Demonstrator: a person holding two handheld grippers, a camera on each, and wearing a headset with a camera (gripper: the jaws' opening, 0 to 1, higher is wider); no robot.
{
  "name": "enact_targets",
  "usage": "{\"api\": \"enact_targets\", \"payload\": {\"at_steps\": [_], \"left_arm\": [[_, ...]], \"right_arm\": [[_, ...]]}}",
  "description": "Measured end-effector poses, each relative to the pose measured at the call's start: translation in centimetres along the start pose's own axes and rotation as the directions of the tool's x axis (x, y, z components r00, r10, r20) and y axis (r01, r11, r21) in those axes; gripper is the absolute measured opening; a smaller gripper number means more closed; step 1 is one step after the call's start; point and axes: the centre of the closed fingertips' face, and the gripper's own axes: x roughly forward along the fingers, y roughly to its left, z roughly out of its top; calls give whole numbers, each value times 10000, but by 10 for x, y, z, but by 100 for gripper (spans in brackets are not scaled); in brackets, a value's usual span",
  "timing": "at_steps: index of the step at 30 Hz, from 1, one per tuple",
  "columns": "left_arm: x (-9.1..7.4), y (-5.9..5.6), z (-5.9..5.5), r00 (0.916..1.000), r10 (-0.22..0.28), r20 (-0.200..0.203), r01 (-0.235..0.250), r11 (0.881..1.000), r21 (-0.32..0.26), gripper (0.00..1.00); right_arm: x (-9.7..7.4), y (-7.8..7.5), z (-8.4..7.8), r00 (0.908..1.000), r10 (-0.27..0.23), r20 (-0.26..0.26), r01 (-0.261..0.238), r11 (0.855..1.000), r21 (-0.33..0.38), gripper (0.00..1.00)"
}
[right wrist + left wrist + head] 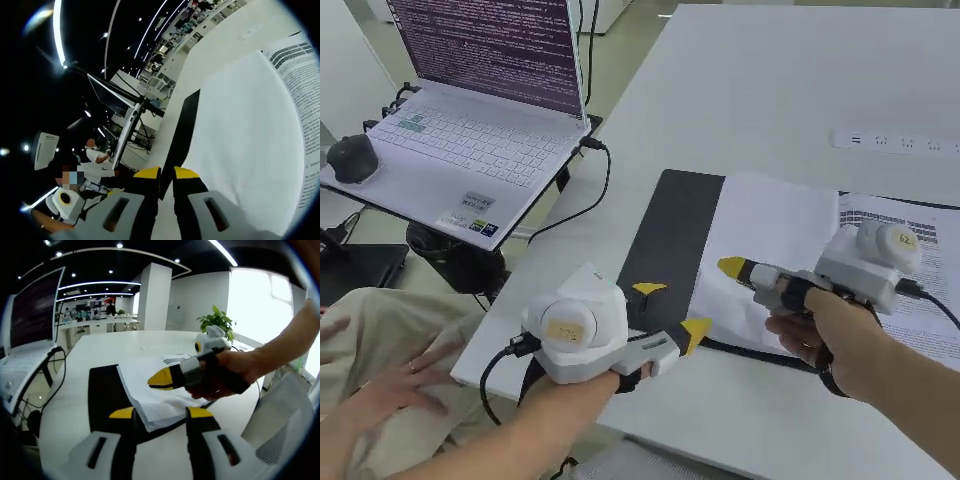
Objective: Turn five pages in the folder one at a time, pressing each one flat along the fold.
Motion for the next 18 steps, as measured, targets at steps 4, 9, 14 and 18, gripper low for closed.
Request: {"api": "enact_targets", "payload": {"at_steps": [4,9,14,18], "left_arm": [[6,0,-2,9999,-79,-86,80,9999,80,35],[34,-5,-5,9988,-401,-277,408,9988,272,34],[69,-10,-14,9964,-565,-631,584,9979,280,33],[90,-6,-30,9934,-404,-1069,433,9987,251,32]], "right_arm": [[-5,-4,2,9999,-108,20,108,9999,-103,1],[-24,-10,13,9996,-99,255,99,10000,13,1],[-50,-27,31,9975,-363,614,361,9993,47,1],[-66,-42,44,9946,-680,784,681,9977,8,1]]}}
